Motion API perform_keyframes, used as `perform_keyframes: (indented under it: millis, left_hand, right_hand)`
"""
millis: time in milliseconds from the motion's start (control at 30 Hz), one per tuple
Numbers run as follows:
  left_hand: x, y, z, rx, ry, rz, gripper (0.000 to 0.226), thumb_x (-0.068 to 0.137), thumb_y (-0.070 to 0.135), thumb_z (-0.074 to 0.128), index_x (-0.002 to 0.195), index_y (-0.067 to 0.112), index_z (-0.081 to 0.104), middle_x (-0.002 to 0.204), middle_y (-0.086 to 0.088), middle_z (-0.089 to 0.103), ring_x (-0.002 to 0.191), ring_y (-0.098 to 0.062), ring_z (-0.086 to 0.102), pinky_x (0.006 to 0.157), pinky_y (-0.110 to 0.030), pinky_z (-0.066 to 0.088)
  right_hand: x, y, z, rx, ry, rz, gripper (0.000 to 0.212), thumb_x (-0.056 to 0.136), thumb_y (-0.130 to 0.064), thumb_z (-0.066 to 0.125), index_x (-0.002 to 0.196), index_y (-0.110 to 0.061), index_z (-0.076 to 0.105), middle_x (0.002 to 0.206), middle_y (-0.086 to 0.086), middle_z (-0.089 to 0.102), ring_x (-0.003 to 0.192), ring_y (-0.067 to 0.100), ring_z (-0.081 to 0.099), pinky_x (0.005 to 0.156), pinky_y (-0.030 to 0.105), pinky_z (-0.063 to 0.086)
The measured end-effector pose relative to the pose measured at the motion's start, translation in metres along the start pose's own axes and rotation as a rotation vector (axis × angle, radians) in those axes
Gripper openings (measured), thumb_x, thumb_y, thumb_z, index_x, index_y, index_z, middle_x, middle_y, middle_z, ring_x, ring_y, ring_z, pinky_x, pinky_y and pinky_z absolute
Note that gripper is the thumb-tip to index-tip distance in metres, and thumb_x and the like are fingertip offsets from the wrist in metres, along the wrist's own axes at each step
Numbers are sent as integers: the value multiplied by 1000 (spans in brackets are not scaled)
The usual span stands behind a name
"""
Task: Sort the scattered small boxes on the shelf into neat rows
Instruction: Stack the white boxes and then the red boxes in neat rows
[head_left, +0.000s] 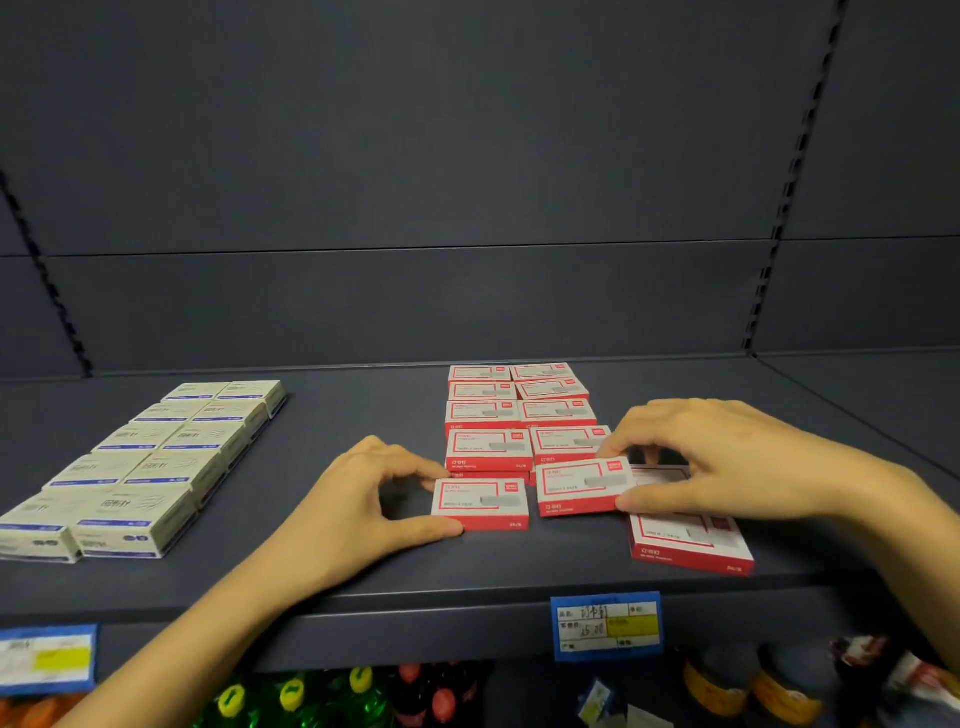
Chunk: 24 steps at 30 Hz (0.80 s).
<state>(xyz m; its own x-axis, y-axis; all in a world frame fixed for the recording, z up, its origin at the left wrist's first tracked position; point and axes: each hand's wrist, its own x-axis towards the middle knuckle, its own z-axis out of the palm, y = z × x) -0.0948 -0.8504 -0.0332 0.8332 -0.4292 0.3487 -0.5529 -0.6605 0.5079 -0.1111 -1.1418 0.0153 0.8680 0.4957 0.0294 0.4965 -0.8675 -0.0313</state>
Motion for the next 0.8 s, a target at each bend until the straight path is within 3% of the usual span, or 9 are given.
perform_keyframes:
  millis: [133,267,333,433,533,667,800]
  left_hand:
    - [0,1,2,46,62,-29,34,58,46,78,87,41,61,92,50,52,89,1,53,79,-13,39]
    - [-1,3,2,46,69,-30,30,59,45,79,83,45,61,81,32,61,87,1,52,73,-10,37]
    - [-2,3,2,41,76,-34,29,58,45,79,82,45,61,78,33,60,87,1,51,71,-8,36]
    - [-1,3,3,66,71,-27,33,56,54,74,84,40,63,78,29,60,86,-1,51,70,-8,35]
    - [-1,4,4,82,94,-17,48,49,68,60,86,37,63,86,24,61,86,-2,52,73,-12,37]
    - [-1,13,5,48,191,26,47,56,63,64,90,30,66,89,21,63,91,-1,53,83,-20,41]
    - [2,34,9,40,158,142,42,64,60,66,93,29,67,89,23,62,92,2,52,86,-23,43]
  right_hand:
    - [4,-4,3,-6,14,-5,47,78,-66,46,121,-48,45,109,-32,45,102,-5,48,79,14,39]
    - [3,-6,6,10,82,36,44,76,-65,51,117,-49,48,91,-35,41,89,-9,49,68,8,37]
    - [2,-7,8,13,116,51,42,75,-64,54,114,-48,51,90,-35,41,85,-10,48,66,7,35]
    - [2,-11,14,4,157,49,36,76,-61,55,109,-46,56,105,-31,50,92,-6,48,72,9,37]
    - [-2,-11,9,38,168,54,35,75,-63,51,105,-47,58,105,-31,52,94,-4,51,73,14,42]
    - [-16,14,-5,157,214,89,24,76,-54,53,98,-49,59,104,-26,59,91,0,55,77,26,49]
    - [-33,45,-6,292,70,103,36,73,-53,60,108,-45,59,110,-28,58,103,-3,53,87,21,46]
